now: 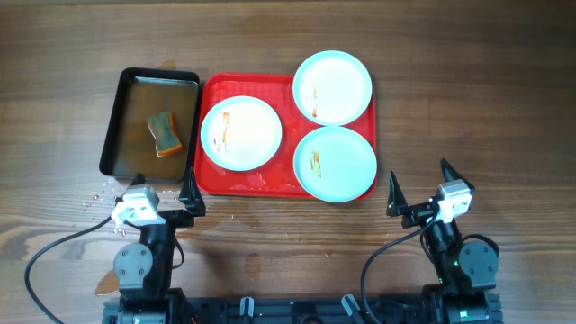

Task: Clean dirty plates on tray and stack at the side

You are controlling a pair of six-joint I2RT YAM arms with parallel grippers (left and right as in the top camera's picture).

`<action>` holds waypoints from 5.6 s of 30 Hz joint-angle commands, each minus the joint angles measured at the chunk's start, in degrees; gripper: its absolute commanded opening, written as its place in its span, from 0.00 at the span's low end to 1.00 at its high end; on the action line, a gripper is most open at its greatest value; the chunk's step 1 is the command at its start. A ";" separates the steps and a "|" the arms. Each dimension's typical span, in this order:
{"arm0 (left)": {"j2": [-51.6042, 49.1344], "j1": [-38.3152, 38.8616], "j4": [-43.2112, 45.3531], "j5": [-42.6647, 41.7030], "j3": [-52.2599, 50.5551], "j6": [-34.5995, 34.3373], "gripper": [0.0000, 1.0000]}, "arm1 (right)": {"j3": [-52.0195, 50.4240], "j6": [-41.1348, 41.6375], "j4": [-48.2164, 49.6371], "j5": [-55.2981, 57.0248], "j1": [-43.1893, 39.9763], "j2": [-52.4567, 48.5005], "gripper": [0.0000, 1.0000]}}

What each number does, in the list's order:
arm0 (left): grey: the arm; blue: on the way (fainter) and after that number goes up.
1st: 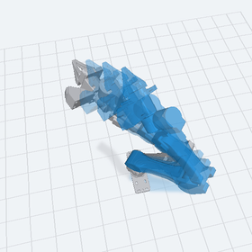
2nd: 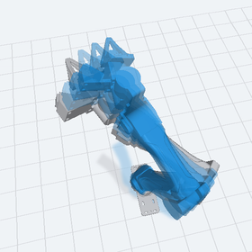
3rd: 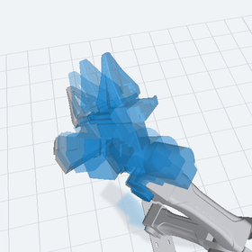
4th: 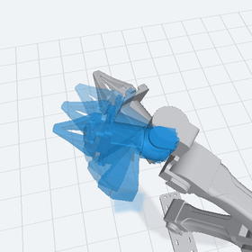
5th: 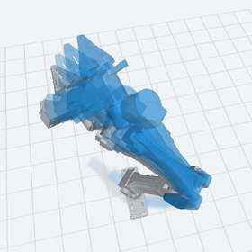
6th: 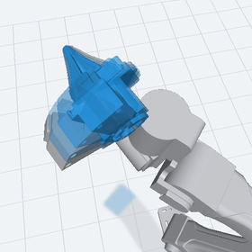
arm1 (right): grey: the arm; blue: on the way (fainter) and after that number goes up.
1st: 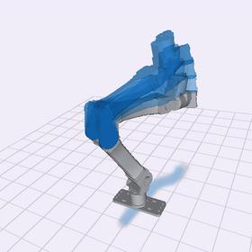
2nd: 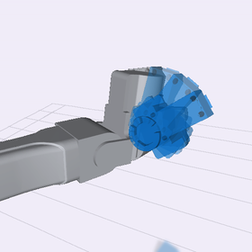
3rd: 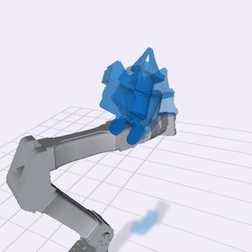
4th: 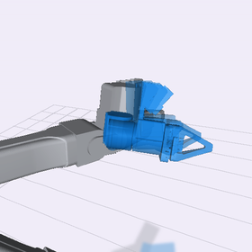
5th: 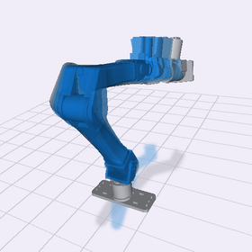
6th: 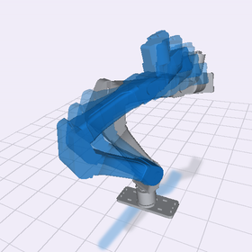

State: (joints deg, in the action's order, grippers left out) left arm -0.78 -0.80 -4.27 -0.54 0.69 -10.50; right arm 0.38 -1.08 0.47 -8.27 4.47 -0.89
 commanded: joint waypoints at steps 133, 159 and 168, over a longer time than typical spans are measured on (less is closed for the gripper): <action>-82.68 -2.14 -56.59 -9.62 80.76 -2.73 1.00 | 82.88 5.03 -26.16 -34.71 10.86 -93.46 1.00; -95.06 -11.21 -50.62 -2.60 80.76 -6.91 0.94 | 97.42 18.12 -38.82 -0.44 25.99 -125.98 0.57; -97.85 -11.21 -49.92 -2.56 80.76 -6.88 0.91 | 97.42 22.27 -39.08 0.83 28.57 -130.84 0.33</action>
State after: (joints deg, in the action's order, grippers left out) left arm -97.69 -11.81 -54.39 -3.90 80.49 -16.93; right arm 97.91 18.33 -38.28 -9.10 32.49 -128.09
